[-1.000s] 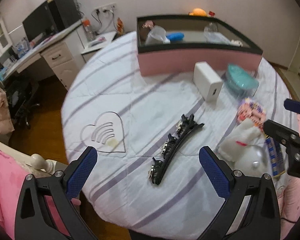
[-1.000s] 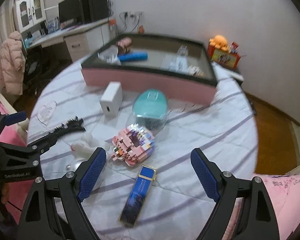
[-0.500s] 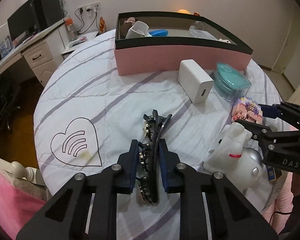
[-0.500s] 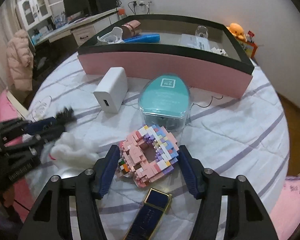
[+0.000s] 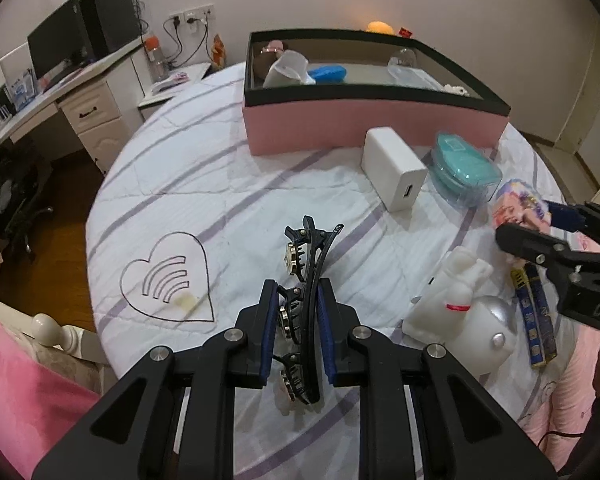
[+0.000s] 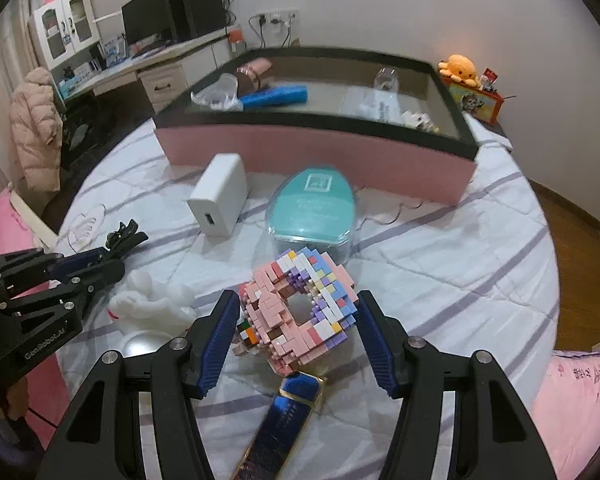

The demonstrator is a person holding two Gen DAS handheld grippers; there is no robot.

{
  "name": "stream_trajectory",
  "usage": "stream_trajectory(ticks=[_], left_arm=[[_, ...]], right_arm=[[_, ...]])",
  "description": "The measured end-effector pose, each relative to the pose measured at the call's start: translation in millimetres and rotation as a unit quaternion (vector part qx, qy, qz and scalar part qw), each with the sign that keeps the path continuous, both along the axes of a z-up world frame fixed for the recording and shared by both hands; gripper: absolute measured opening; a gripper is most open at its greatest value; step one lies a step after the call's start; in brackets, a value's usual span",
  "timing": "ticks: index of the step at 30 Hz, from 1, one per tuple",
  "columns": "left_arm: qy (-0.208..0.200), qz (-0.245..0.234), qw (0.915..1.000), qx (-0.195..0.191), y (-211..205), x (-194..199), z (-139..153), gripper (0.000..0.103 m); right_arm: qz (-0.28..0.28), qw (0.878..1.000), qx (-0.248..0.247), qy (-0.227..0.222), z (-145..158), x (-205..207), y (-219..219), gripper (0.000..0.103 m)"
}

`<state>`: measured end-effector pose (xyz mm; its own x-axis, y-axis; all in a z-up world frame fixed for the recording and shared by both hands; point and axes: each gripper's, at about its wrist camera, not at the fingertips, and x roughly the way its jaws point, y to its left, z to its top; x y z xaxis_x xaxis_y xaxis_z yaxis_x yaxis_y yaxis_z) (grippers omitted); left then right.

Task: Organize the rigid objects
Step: 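Lift the hair clip and block ring and carry both over the pink box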

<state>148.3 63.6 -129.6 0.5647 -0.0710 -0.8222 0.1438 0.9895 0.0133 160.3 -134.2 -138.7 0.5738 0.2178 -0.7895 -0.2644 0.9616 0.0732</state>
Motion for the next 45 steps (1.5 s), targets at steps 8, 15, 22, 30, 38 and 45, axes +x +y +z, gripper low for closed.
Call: stream_trajectory(ticks=[8,15,22,30,38,45], left_arm=[[-0.039,0.0,0.9992,0.007,-7,-13,34,0.019],[-0.107,-0.001,0.9942,0.011,-16,-23,88,0.019],[-0.171,-0.002,0.9851,0.013,-29,-35,132,0.019],[-0.208,-0.003,0.9782,0.006,-38,-50,151,0.019],[-0.24,0.001,0.9706,0.01,-41,-58,165,0.019],[-0.243,0.004,0.9699,0.014,-42,-57,165,0.019]], right_arm=[[-0.017,0.999,0.006,-0.048,36,-16,-17,0.061],[-0.028,0.992,0.014,-0.122,88,-42,-35,0.061],[-0.037,0.98,0.022,-0.192,127,-68,-49,0.061],[-0.045,0.971,0.024,-0.233,144,-90,-56,0.061],[-0.053,0.966,0.03,-0.253,149,-104,-66,0.061],[-0.048,0.965,0.03,-0.256,148,-106,-63,0.061]])
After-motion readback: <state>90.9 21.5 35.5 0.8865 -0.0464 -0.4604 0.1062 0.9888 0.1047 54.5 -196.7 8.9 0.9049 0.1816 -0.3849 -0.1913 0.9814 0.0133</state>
